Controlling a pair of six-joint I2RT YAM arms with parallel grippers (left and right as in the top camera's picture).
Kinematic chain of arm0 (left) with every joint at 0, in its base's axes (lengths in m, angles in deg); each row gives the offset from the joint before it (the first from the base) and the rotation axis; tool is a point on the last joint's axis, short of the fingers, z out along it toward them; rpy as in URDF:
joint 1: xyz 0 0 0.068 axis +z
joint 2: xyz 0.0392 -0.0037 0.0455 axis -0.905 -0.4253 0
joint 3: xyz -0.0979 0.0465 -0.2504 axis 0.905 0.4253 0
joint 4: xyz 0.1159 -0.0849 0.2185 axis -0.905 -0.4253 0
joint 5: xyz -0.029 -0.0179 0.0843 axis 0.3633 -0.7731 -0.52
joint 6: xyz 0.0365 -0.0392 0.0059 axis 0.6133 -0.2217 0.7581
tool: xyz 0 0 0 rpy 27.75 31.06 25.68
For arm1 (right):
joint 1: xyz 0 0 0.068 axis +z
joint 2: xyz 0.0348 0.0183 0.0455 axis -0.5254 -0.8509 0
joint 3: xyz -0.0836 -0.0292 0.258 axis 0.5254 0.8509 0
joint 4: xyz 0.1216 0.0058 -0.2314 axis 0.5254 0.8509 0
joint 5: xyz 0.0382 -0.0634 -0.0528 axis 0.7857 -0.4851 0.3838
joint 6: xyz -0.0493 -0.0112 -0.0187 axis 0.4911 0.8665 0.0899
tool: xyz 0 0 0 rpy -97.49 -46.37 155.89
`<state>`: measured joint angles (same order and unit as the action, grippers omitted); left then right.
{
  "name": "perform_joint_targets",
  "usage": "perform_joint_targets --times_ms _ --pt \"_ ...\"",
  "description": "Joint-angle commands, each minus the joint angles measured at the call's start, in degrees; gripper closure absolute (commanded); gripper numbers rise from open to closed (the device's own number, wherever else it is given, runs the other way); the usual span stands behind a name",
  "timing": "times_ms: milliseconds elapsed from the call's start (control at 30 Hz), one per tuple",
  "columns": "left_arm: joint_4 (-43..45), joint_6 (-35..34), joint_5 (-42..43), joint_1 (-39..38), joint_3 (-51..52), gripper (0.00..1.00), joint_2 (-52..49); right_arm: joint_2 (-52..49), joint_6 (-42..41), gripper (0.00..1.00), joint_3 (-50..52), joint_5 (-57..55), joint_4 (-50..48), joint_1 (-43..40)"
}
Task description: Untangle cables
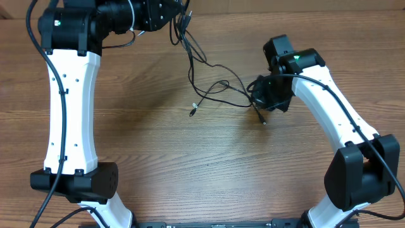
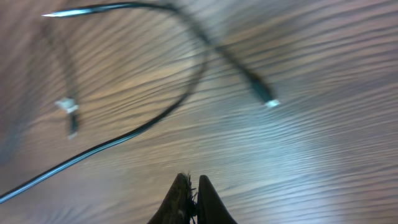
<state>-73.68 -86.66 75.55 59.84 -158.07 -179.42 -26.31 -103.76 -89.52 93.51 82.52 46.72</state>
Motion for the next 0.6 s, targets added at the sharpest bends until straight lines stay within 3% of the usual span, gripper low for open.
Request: perform_joint_targets --times_ms 0,67,200,233,333,400,567 --pt "-0.48 -0.59 5.88 0.0 -1.62 0.96 1.18 0.28 4.31 0.96 0.96 -0.04 -1.99 -1.92" --pt "-2.03 -0.37 5.99 -0.13 -1.6 0.96 1.16 1.25 14.08 0.96 -0.85 10.93 -3.63 -2.27" --pt "-5.2 4.7 8.28 -0.72 -1.49 0.96 1.01 4.0 21.27 0.84 -5.81 20.46 -3.8 -2.23" --pt "-6.4 6.86 8.92 -1.16 -1.46 0.96 0.81 4.72 22.71 0.76 -6.95 22.43 -4.0 -2.16" --pt "-9.22 11.58 10.45 -2.14 -1.46 0.96 0.24 7.45 25.86 0.41 -10.21 27.82 -5.79 -2.01" --pt "-10.69 13.14 10.6 -2.93 -1.4 0.96 -0.39 8.9 25.99 0.28 -11.26 29.9 -7.78 -1.86" --pt "-10.49 13.33 13.31 -6.03 -1.36 0.96 -2.25 9.73 25.99 0.28 -11.41 34.07 -13.29 -0.26"
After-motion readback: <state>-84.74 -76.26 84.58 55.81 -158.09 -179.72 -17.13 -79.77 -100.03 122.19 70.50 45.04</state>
